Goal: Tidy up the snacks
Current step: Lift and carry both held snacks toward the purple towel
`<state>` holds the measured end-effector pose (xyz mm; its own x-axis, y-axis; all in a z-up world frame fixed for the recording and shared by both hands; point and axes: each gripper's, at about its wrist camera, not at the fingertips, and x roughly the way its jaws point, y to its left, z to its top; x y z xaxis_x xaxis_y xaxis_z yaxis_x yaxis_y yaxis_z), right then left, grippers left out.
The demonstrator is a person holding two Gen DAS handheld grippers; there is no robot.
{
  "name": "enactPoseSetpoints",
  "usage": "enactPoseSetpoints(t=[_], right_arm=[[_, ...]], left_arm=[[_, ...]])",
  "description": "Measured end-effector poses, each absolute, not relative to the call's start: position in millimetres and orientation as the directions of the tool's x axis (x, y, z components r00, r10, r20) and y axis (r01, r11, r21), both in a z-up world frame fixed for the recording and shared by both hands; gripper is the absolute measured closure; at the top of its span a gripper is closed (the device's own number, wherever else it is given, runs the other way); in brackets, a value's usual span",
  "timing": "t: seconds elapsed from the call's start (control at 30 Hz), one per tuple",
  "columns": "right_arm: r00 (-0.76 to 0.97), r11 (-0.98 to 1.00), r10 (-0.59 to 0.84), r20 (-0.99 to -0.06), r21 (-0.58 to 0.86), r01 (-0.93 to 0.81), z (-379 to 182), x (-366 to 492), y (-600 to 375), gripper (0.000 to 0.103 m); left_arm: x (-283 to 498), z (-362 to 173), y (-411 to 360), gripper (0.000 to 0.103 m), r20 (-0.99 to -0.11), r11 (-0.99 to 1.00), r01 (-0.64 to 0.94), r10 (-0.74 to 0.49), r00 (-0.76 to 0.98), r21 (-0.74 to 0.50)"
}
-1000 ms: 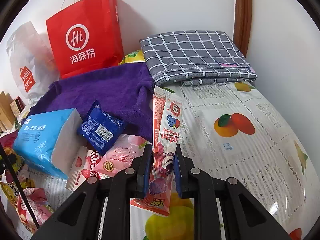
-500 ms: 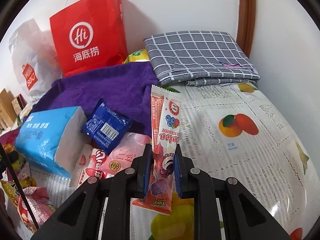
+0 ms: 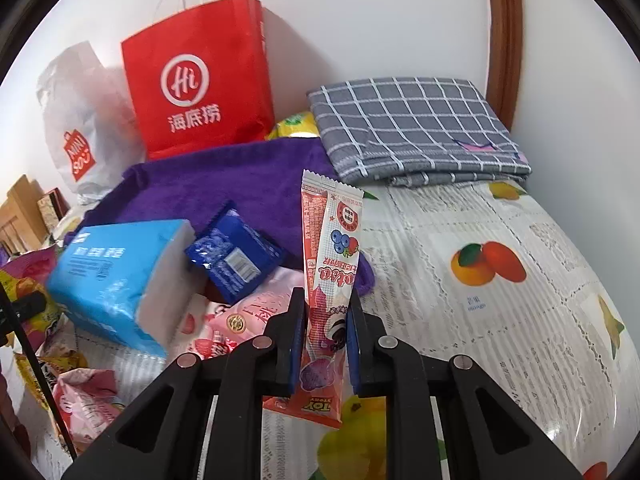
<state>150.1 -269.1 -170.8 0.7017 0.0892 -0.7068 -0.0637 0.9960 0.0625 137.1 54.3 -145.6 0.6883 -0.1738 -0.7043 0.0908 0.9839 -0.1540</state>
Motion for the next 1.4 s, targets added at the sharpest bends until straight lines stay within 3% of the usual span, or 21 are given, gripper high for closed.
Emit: enactPoseSetpoints(t=[0.47,0.83,1.17,1.4], right_arm=[[0.738,0.989,0.127,-0.663,0.143,-0.042,-136.4,136.8,-269.4,0.086],[0.766,0.987,0.16,-0.622,0.111,-0.116,-83.8,135.6,-227.2,0.086],[0.75,0.986,0.167,-0.64,0.105,-0.129,-67.4,153.8,-204.8,0.086],[0.727,0.984,0.178,-0.664,0.114,-0.137,-62.4,179.7,-196.7,0.086]], left_arm=[[127.9,-130.6,58.7,0.048,-0.641,0.969,0.125,-0.235,0.73,-0.214],[124.5,-126.1,62.6,0.049,-0.616,0.955,0.129,-0.272,0.739,-0.266],[124.1,-121.3,74.9,0.049,-0.58,0.942,0.119,-0.289,0.762,-0.314],[134.6,-121.8,82.6,0.049,-0.6,0.939,0.095,-0.288,0.747,-0.332]])
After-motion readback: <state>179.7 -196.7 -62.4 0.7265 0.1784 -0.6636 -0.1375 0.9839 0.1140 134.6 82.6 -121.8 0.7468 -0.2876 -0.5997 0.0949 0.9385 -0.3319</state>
